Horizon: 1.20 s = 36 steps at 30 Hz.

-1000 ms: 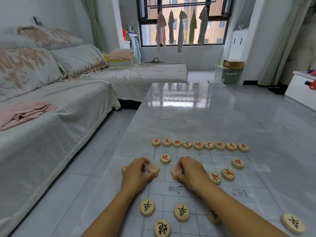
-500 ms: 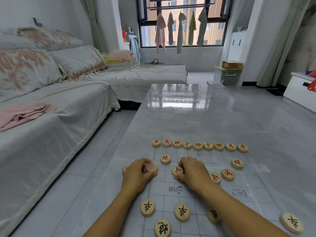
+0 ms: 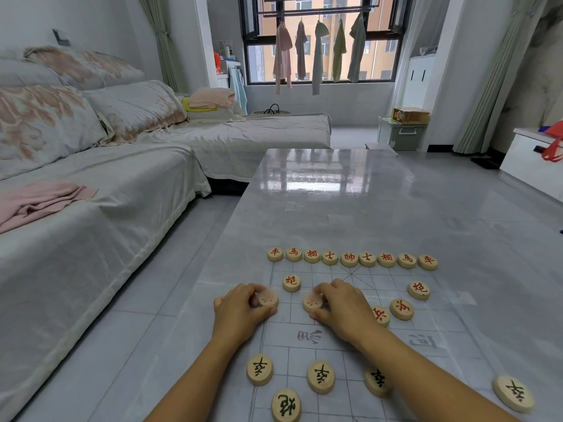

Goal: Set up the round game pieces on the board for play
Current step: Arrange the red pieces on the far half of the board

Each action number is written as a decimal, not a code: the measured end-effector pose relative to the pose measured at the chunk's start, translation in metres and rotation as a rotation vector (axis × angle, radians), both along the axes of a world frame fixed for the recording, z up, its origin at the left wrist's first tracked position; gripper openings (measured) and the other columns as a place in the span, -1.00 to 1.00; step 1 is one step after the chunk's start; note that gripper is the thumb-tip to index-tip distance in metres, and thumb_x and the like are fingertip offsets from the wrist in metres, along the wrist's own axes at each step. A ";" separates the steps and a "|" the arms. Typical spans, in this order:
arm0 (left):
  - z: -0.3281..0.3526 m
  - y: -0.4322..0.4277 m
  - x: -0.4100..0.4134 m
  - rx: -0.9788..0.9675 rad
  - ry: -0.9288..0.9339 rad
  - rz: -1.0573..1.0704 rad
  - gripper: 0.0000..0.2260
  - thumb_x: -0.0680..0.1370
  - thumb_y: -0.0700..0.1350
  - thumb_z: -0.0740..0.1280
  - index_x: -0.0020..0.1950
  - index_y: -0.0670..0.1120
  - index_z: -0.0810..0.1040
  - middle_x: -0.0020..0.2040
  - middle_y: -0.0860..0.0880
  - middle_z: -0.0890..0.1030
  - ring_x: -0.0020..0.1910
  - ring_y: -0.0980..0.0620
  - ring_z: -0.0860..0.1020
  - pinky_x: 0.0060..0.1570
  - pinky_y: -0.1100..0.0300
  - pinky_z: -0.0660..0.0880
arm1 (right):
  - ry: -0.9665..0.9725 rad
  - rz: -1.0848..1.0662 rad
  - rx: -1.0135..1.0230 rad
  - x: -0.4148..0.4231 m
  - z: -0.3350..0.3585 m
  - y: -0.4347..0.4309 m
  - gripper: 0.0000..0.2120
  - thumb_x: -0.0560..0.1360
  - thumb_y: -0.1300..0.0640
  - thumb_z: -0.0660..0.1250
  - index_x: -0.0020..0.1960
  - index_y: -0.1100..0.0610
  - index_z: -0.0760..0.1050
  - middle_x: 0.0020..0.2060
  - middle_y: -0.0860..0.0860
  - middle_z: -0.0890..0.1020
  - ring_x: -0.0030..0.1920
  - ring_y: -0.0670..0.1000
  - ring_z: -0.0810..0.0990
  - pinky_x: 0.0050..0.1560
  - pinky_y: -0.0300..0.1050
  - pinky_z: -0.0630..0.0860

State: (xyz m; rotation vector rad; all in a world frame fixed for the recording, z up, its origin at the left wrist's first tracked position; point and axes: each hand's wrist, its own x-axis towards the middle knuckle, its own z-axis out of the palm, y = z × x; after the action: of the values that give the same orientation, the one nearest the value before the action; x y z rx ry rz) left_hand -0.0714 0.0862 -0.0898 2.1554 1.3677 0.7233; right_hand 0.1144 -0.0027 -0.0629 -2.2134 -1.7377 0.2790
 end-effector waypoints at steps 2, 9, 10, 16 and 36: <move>0.000 0.000 0.000 -0.003 -0.002 0.002 -0.68 0.40 0.10 0.43 0.11 0.10 0.51 -0.16 0.10 0.49 -0.13 0.15 0.41 -0.08 0.16 0.15 | -0.004 -0.015 0.016 0.000 0.000 0.001 -0.59 0.45 -0.09 0.33 0.24 0.03 0.39 0.15 0.02 0.50 0.15 0.05 0.43 0.15 -0.10 0.34; 0.002 -0.001 0.001 -0.007 -0.010 0.011 -0.69 0.38 0.09 0.44 0.09 0.10 0.52 -0.18 0.12 0.49 -0.11 0.13 0.43 -0.08 0.15 0.15 | 0.012 -0.026 0.009 0.001 -0.001 0.005 -0.60 0.45 -0.07 0.34 0.22 0.05 0.40 0.14 0.03 0.50 0.14 0.04 0.44 0.16 -0.10 0.34; 0.002 -0.001 0.001 -0.008 -0.008 0.011 -0.68 0.39 0.09 0.44 0.10 0.10 0.52 -0.18 0.11 0.49 -0.11 0.13 0.43 -0.07 0.15 0.15 | 0.021 -0.032 0.011 0.001 -0.001 0.005 -0.60 0.44 -0.07 0.34 0.22 0.05 0.40 0.14 0.02 0.50 0.13 0.04 0.44 0.16 -0.10 0.34; 0.002 -0.002 0.000 -0.017 -0.015 0.011 -0.66 0.38 0.10 0.44 0.12 0.09 0.51 -0.18 0.11 0.49 -0.12 0.14 0.43 -0.07 0.15 0.15 | 0.056 -0.048 -0.010 0.001 -0.001 0.007 -0.58 0.43 -0.08 0.37 0.21 0.05 0.40 0.13 0.02 0.50 0.12 0.03 0.43 0.17 -0.10 0.36; 0.004 -0.005 -0.001 -0.093 -0.157 0.035 -0.66 0.38 0.11 0.45 0.08 0.06 0.48 -0.23 0.03 0.54 -0.19 0.13 0.49 0.14 0.01 0.37 | 0.118 -0.030 -0.011 0.092 0.013 -0.072 -0.60 0.45 0.04 0.37 0.27 -0.03 0.41 0.00 -0.11 0.41 0.02 -0.10 0.42 0.05 -0.30 0.36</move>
State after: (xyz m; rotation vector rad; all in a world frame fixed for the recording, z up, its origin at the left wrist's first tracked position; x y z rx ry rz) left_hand -0.0720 0.0816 -0.0856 1.9636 1.3331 0.8080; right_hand 0.2061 -0.0749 -0.0496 -2.1819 -1.6434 0.4048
